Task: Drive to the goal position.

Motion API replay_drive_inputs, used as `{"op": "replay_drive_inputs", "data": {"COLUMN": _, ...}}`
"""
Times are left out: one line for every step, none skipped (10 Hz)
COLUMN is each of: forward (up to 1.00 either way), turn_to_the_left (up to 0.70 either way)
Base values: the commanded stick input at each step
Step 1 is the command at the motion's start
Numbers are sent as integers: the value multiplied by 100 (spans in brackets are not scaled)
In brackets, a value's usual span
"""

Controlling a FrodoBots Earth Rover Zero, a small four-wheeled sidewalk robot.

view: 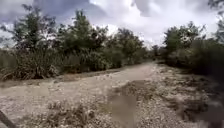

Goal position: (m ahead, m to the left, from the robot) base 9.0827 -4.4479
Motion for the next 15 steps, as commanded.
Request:
{"op": "replay_drive_inputs", "data": {"forward": 85, "turn_to_the_left": 0}}
{"op": "replay_drive_inputs", "data": {"forward": 85, "turn_to_the_left": 0}}
{"op": "replay_drive_inputs", "data": {"forward": 85, "turn_to_the_left": 0}}
{"op": "replay_drive_inputs", "data": {"forward": 85, "turn_to_the_left": 0}}
{"op": "replay_drive_inputs", "data": {"forward": 85, "turn_to_the_left": 0}}
{"op": "replay_drive_inputs", "data": {"forward": 85, "turn_to_the_left": 0}}
{"op": "replay_drive_inputs", "data": {"forward": 85, "turn_to_the_left": 0}}
{"op": "replay_drive_inputs", "data": {"forward": 85, "turn_to_the_left": 0}}
{"op": "replay_drive_inputs", "data": {"forward": 85, "turn_to_the_left": 0}}
{"op": "replay_drive_inputs", "data": {"forward": 85, "turn_to_the_left": -8}}
{"op": "replay_drive_inputs", "data": {"forward": 85, "turn_to_the_left": -26}}
{"op": "replay_drive_inputs", "data": {"forward": 85, "turn_to_the_left": -29}}
{"op": "replay_drive_inputs", "data": {"forward": 85, "turn_to_the_left": -34}}
{"op": "replay_drive_inputs", "data": {"forward": 85, "turn_to_the_left": -31}}
{"op": "replay_drive_inputs", "data": {"forward": 85, "turn_to_the_left": -21}}
